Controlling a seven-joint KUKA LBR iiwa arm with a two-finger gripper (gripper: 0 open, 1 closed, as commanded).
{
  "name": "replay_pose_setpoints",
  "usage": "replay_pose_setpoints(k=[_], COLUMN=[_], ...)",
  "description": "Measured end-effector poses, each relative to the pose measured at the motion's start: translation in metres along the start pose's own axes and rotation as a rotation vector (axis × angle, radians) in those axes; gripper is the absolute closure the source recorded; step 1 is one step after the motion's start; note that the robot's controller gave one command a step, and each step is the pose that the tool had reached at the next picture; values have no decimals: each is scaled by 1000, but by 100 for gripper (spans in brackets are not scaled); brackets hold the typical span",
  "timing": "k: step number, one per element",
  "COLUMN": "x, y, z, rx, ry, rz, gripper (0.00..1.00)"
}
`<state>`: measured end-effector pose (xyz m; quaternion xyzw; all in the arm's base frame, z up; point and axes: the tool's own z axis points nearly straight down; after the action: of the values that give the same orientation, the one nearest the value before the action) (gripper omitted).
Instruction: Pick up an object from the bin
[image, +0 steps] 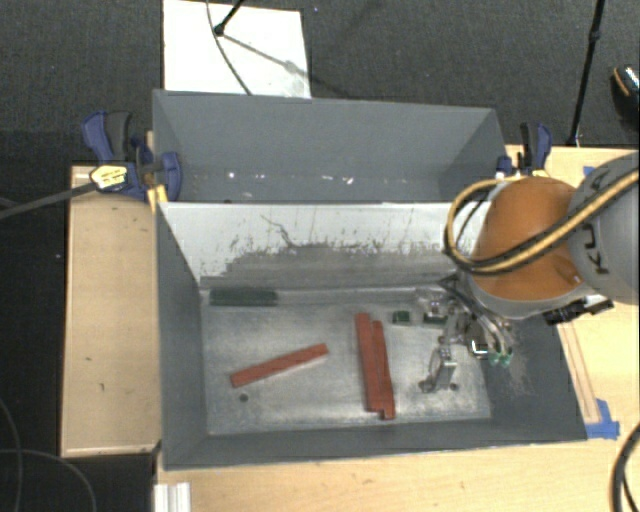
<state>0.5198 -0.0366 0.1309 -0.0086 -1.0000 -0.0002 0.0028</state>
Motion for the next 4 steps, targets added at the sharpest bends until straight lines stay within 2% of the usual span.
replay_pose_setpoints(k=[1, 2, 3, 4], x=[-67, -71, -73, -72], y=[51, 47, 47, 47], z=[-12, 62, 60, 60], rx=[-2, 1, 1, 1], ry=[-14, -4, -8, -8], rz=[-75, -569, -566, -565], gripper=[0, 0, 100, 0])
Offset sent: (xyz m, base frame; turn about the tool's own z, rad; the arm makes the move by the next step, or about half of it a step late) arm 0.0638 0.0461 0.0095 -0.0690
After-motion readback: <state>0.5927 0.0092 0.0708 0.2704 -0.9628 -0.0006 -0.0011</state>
